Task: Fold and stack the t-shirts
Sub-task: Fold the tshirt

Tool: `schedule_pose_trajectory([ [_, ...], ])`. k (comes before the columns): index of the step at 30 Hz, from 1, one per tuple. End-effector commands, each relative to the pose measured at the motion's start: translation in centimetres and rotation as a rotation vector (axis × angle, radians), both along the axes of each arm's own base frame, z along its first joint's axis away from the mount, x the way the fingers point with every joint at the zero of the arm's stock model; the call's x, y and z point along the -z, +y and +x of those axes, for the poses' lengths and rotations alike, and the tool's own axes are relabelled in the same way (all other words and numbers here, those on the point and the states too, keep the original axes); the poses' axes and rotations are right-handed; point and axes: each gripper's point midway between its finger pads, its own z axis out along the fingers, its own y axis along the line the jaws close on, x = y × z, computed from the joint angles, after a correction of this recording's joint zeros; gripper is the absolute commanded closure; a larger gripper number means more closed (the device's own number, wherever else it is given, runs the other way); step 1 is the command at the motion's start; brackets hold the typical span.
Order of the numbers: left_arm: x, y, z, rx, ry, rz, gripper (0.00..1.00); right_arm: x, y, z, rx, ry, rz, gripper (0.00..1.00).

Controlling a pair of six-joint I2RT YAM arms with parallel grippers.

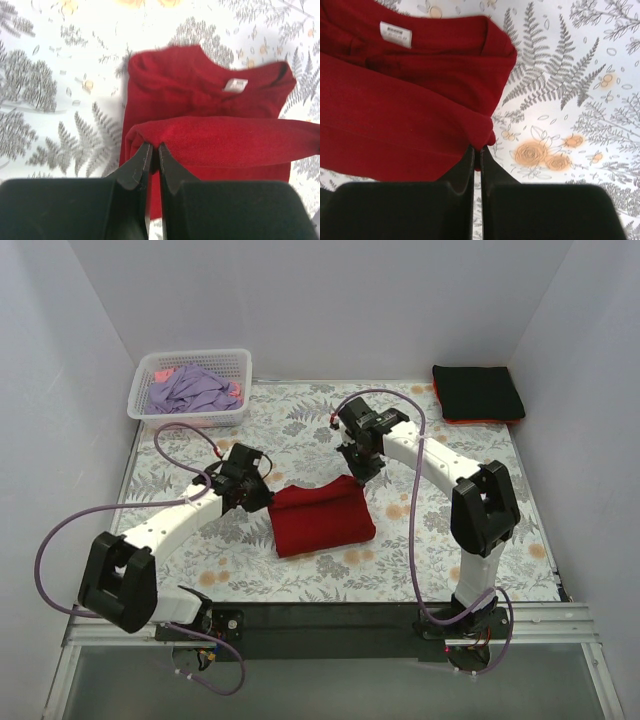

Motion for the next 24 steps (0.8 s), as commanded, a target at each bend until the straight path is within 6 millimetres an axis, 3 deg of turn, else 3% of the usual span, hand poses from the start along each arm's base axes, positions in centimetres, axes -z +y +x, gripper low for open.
schedule_pose_trajectory([
  [1, 0.0, 1.1, 2.8, -0.038, -0.083, 0.048, 1.0, -0.2, -0.4, 3.4, 0.008, -0.083, 0.019, 0.99],
  [6, 1.8, 0.6, 4.4, -0.033, -0.068, 0.067, 1.0, 1.9, -1.0, 4.4, 0.031, -0.065, 0.017, 0.99],
  [14, 3.9, 1.1, 4.6, -0.064, -0.026, 0.106, 1.0, 4.6, -1.3, 4.8, 0.052, -0.062, 0.041, 0.99],
  [17, 2.7, 1.5, 4.7, -0.079, -0.05, 0.113, 0.93, 3.7, -1.0, 5.2, 0.058, -0.097, 0.073, 0.84],
  [20, 0.5, 1.7, 4.7, -0.085, -0.103, 0.099, 0.81, 1.4, -0.7, 5.5, 0.067, -0.162, 0.125, 0.74],
  [21, 0.0, 1.7, 4.6, -0.082, -0.114, 0.091, 0.68, -0.3, -0.7, 5.6, 0.074, -0.204, 0.147, 0.72],
  [24, -2.3, 1.2, 3.9, -0.058, -0.169, 0.041, 0.51, -3.4, -0.8, 5.3, 0.096, -0.29, 0.221, 0.64],
])
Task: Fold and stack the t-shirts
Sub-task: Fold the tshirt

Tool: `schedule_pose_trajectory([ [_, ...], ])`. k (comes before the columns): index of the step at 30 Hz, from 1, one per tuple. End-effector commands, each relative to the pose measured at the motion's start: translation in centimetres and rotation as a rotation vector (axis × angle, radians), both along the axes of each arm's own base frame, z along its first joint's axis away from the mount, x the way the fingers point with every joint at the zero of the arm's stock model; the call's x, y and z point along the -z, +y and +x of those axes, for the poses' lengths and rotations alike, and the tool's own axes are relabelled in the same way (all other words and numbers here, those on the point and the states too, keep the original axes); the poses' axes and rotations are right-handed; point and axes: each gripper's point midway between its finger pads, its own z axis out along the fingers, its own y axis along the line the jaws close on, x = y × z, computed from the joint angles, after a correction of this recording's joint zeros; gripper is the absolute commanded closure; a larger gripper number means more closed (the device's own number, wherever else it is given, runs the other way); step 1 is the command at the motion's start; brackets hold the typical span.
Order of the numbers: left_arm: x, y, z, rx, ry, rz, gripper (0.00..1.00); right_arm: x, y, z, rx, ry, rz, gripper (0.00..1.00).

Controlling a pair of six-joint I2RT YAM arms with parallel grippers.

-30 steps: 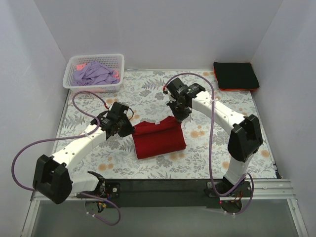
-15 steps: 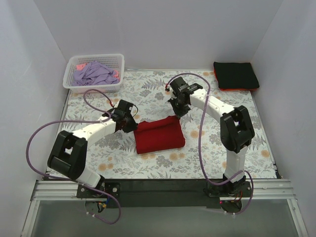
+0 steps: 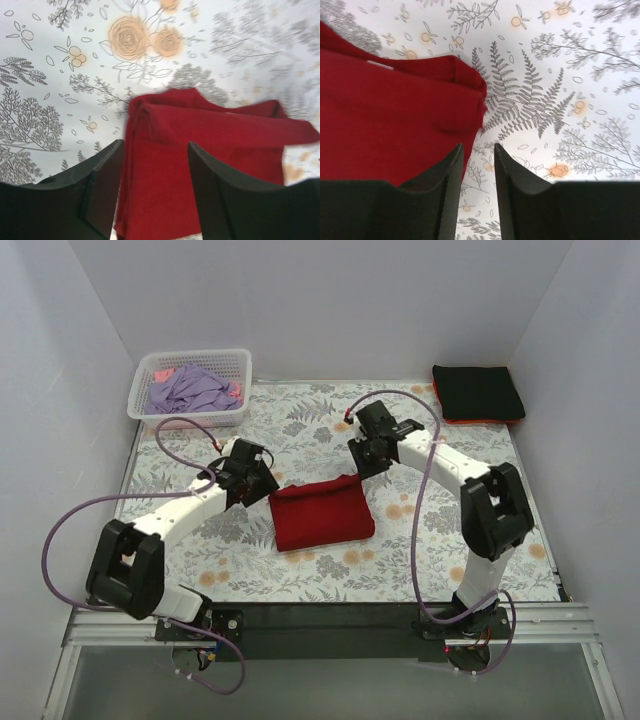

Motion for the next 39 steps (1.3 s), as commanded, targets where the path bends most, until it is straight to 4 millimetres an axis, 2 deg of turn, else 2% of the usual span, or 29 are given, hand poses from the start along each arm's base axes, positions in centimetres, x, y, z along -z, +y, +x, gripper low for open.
schedule_pose_trajectory([
  [1, -4.5, 0.2, 0.1, 0.002, -0.125, -0.035, 0.47, -7.0, 0.2, 1.0, 0.04, -0.2, 0.138, 0.62],
  [2, -5.0, 0.0, -0.1, 0.013, -0.136, -0.047, 0.46, -7.9, 0.4, 1.1, 0.042, -0.233, 0.174, 0.61],
  [3, -5.8, -0.4, -0.8, 0.036, -0.16, -0.066, 0.46, -8.7, 0.6, -0.1, 0.019, -0.236, 0.222, 0.6],
  [4, -6.3, -1.1, -1.2, 0.07, -0.173, -0.095, 0.46, -9.2, 0.9, -0.5, 0.01, -0.245, 0.258, 0.59],
  [5, -6.9, -1.6, -1.5, 0.097, -0.191, -0.115, 0.49, -10.1, 1.9, -0.9, -0.022, -0.254, 0.337, 0.58],
  [7, -7.9, -3.3, -2.5, 0.172, -0.234, -0.201, 0.53, -10.1, 2.6, -2.5, -0.062, -0.247, 0.426, 0.58],
  [8, -7.9, -3.7, -2.7, 0.19, -0.245, -0.228, 0.58, -11.3, 3.6, -2.8, -0.093, -0.259, 0.519, 0.57],
  [9, -8.7, -4.5, -2.4, 0.217, -0.291, -0.27, 0.6, -11.2, 4.0, -3.1, -0.105, -0.248, 0.555, 0.57],
  [10, -7.9, -4.8, -2.8, 0.232, -0.281, -0.285, 0.61, -10.4, 4.1, -3.7, -0.113, -0.222, 0.577, 0.57],
  [14, -7.5, -5.8, -2.0, 0.224, -0.288, -0.344, 0.68, -9.9, 5.8, -3.9, -0.151, -0.172, 0.706, 0.58],
  [15, -7.9, -6.3, -2.0, 0.227, -0.285, -0.374, 0.68, -10.2, 6.1, -3.9, -0.148, -0.163, 0.742, 0.58],
  [18, -8.2, -7.3, -2.8, 0.233, -0.267, -0.456, 0.68, -9.5, 6.5, -5.6, -0.155, -0.105, 0.816, 0.58],
  [19, -8.1, -7.5, -3.1, 0.238, -0.262, -0.473, 0.68, -10.1, 6.9, -5.7, -0.147, -0.104, 0.865, 0.58],
  [20, -7.3, -7.5, -3.7, 0.238, -0.24, -0.486, 0.68, -8.8, 6.7, -6.7, -0.134, -0.066, 0.88, 0.58],
  [22, -6.8, -8.0, -4.6, 0.236, -0.211, -0.529, 0.68, -9.1, 7.1, -7.9, -0.148, -0.035, 0.961, 0.58],
  [23, -5.5, -8.0, -5.4, 0.234, -0.177, -0.534, 0.69, -8.9, 7.2, -8.7, -0.166, -0.01, 0.987, 0.58],
  [24, -5.2, -8.4, -5.8, 0.251, -0.173, -0.559, 0.69, -7.1, 6.8, -9.8, -0.151, 0.038, 0.989, 0.58],
  [26, -3.7, -8.5, -6.9, 0.24, -0.128, -0.576, 0.77, -6.4, 6.8, -10.6, -0.161, 0.073, 1.02, 0.59],
  [27, -1.6, -7.9, -8.0, 0.227, -0.085, -0.562, 0.79, -4.7, 6.3, -11.6, -0.143, 0.109, 1.01, 0.59],
  [28, -0.7, -7.4, -8.3, 0.207, -0.068, -0.552, 0.84, -4.0, 6.1, -11.9, -0.138, 0.119, 1.012, 0.59],
  [29, 1.2, -6.6, -9.4, 0.185, -0.037, -0.53, 0.86, -3.4, 5.7, -11.8, -0.126, 0.111, 1.023, 0.59],
  [30, 2.1, -6.0, -9.6, 0.159, -0.033, -0.514, 0.88, -2.0, 4.9, -12.6, -0.1, 0.138, 1.018, 0.59],
  [32, 3.5, -5.3, -10.3, 0.119, -0.008, -0.512, 0.93, -0.4, 3.8, -12.8, -0.064, 0.163, 1.043, 0.59],
  [33, 4.8, -4.8, -11.0, 0.105, 0.015, -0.498, 0.94, -0.5, 3.4, -13.1, -0.058, 0.159, 1.084, 0.59],
  [34, 5.3, -4.5, -11.3, 0.094, 0.025, -0.493, 0.95, -0.3, 3.1, -13.1, -0.053, 0.162, 1.106, 0.6],
  [35, 5.8, -4.2, -11.6, 0.084, 0.036, -0.485, 0.97, 0.9, 2.5, -13.1, -0.026, 0.2, 1.112, 0.6],
  [36, 6.2, -4.0, -11.8, 0.072, 0.044, -0.479, 0.97, 0.4, 2.4, -12.9, -0.03, 0.181, 1.146, 0.6],
  [38, 6.7, -3.3, -12.0, 0.049, 0.046, -0.465, 0.97, 2.1, 1.8, -13.6, 0.01, 0.243, 1.152, 0.61],
  [39, 6.8, -3.0, -12.1, 0.044, 0.05, -0.454, 0.97, 1.9, 1.8, -13.8, 0.028, 0.271, 1.175, 0.61],
])
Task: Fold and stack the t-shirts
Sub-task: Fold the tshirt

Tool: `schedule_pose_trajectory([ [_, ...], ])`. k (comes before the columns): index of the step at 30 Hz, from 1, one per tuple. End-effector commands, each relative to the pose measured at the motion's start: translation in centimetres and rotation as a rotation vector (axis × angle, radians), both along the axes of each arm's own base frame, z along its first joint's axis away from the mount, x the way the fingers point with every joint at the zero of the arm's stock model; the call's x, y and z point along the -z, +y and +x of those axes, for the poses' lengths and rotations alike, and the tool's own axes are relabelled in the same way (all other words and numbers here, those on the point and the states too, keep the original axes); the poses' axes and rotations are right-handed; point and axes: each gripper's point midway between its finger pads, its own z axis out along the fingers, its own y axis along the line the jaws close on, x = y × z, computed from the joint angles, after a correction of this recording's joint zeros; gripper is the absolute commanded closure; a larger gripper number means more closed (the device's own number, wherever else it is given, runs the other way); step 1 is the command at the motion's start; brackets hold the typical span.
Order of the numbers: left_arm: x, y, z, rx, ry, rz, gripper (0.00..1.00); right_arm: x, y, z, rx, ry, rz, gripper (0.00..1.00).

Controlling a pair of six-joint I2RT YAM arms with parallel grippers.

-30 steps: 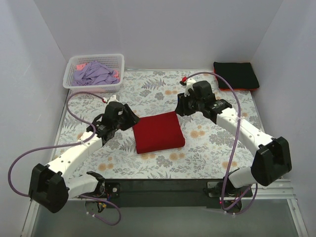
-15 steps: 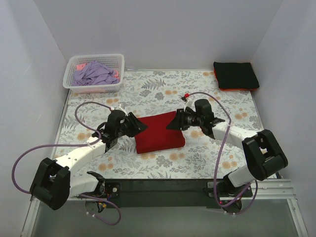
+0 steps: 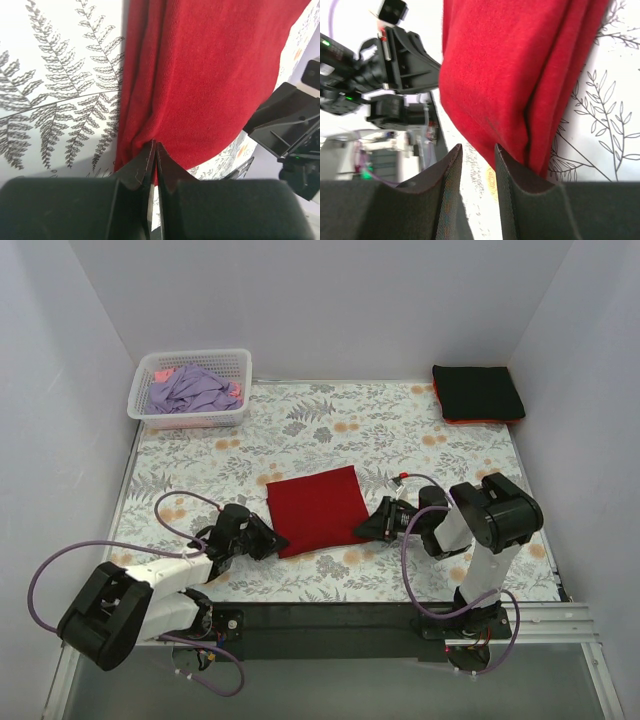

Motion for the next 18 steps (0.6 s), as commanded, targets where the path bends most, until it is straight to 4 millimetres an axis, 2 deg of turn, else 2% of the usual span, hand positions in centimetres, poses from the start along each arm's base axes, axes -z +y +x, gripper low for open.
schedule_pose_trajectory([
  [1, 0.8, 1.7, -0.1, -0.057, 0.006, 0.053, 0.98, -3.0, 0.2, 0.2, -0.016, -0.098, 0.147, 0.61],
  [3, 0.4, 2.1, 0.1, -0.066, -0.004, 0.084, 0.96, -3.6, 0.2, -0.4, -0.023, -0.08, 0.176, 0.6],
  [7, -2.8, 1.8, 1.3, -0.044, -0.099, 0.087, 0.88, -5.9, 0.4, -0.5, -0.029, -0.11, 0.214, 0.58],
  [8, -4.4, 1.3, 1.9, -0.037, -0.137, 0.065, 0.87, -6.8, 0.6, -0.6, -0.035, -0.128, 0.221, 0.58],
  [10, -5.7, 0.6, 2.1, -0.015, -0.154, 0.034, 0.84, -8.1, 1.2, -0.1, -0.038, -0.163, 0.231, 0.57],
  [13, -7.4, -0.3, 2.7, -0.005, -0.184, 0.004, 0.83, -10.1, 3.1, 0.6, -0.054, -0.22, 0.235, 0.55],
  [14, -7.5, -0.4, 2.7, -0.004, -0.187, 0.002, 0.83, -10.5, 4.3, 0.1, -0.077, -0.239, 0.237, 0.55],
  [15, -7.5, -0.5, 2.9, -0.008, -0.194, -0.005, 0.83, -10.8, 5.1, 0.2, -0.085, -0.24, 0.237, 0.54],
  [16, -7.3, -0.6, 2.9, -0.005, -0.189, -0.005, 0.83, -11.8, 6.1, 0.6, -0.094, -0.27, 0.255, 0.53],
  [17, -7.1, -0.7, 2.9, -0.004, -0.184, -0.007, 0.83, -11.4, 7.2, 0.3, -0.106, -0.259, 0.252, 0.53],
  [18, -6.6, -0.8, 2.9, 0.0, -0.179, -0.009, 0.83, -11.9, 8.3, 0.6, -0.114, -0.272, 0.264, 0.53],
])
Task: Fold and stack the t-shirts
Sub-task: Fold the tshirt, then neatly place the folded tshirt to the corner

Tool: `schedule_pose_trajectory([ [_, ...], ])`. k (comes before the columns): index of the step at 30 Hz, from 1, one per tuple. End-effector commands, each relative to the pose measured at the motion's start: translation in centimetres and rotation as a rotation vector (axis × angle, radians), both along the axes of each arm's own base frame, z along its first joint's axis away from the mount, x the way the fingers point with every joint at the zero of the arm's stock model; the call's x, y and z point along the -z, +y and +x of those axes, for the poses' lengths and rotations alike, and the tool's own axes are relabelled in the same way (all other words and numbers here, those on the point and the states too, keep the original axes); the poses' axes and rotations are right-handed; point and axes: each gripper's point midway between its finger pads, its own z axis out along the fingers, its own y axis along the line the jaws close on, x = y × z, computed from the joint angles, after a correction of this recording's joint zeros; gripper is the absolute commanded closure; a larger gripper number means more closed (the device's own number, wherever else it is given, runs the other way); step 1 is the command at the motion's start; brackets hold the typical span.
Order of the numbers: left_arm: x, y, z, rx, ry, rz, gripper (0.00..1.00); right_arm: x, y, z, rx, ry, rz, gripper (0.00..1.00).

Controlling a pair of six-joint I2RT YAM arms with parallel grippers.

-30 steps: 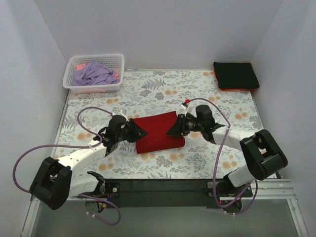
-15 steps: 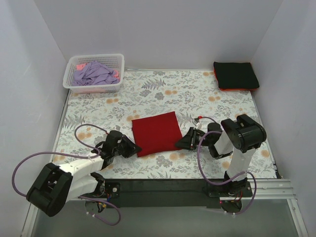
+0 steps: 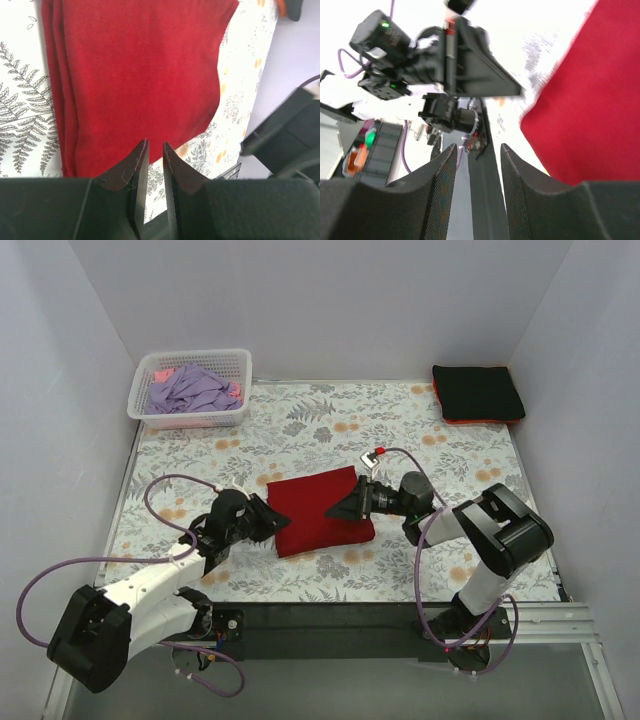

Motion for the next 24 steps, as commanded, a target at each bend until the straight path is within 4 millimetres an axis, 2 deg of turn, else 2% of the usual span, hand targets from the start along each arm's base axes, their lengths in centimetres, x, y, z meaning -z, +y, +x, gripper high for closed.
schedule_pose_trajectory([
  [1, 0.6, -0.5, 0.1, 0.018, 0.002, 0.001, 0.83, -1.4, 3.2, 0.9, 0.0, -0.078, 0.037, 0.53],
  [2, 0.9, -0.6, 0.0, 0.024, 0.011, -0.002, 0.83, -0.2, 4.3, 0.7, -0.007, -0.051, 0.019, 0.53],
  [4, 2.1, -0.7, -0.4, 0.03, 0.043, 0.006, 0.83, 0.6, 5.4, 0.6, -0.018, -0.034, 0.017, 0.53],
  [5, 3.1, -0.4, -0.7, 0.022, 0.075, 0.017, 0.84, 2.1, 6.3, 0.6, -0.017, -0.009, -0.003, 0.53],
  [7, 4.1, -0.2, -1.3, 0.012, 0.109, 0.017, 0.84, 4.2, 6.7, 0.4, -0.009, 0.026, -0.047, 0.54],
  [8, 4.8, 0.2, -1.7, 0.004, 0.122, 0.023, 0.85, 6.3, 6.8, 0.2, 0.001, 0.064, -0.091, 0.54],
  [10, 5.6, 0.8, -2.2, -0.029, 0.148, 0.031, 0.85, 8.4, 6.6, -0.3, 0.003, 0.11, -0.133, 0.54],
  [11, 5.8, 1.2, -2.5, -0.04, 0.15, 0.032, 0.85, 10.3, 6.1, -0.7, 0.024, 0.148, -0.174, 0.54],
  [14, 6.3, 1.8, -2.9, -0.066, 0.159, 0.044, 0.86, 13.3, 4.9, -1.3, 0.064, 0.218, -0.257, 0.55],
  [16, 6.2, 1.8, -3.0, -0.063, 0.161, 0.044, 0.86, 13.5, 4.8, -1.4, 0.065, 0.23, -0.263, 0.56],
  [19, 5.0, 1.2, -2.6, -0.038, 0.14, 0.024, 0.86, 12.2, 5.3, -1.0, 0.053, 0.205, -0.243, 0.57],
  [22, 2.9, 0.2, -1.6, -0.01, 0.09, -0.001, 0.86, 9.1, 6.0, -0.5, 0.031, 0.133, -0.191, 0.56],
  [23, 2.1, -0.1, -1.2, -0.003, 0.075, -0.011, 0.85, 7.2, 6.2, -0.4, 0.016, 0.098, -0.153, 0.56],
  [24, 1.5, -0.4, -1.0, 0.007, 0.061, -0.019, 0.85, 6.2, 6.2, -0.2, 0.015, 0.082, -0.135, 0.56],
])
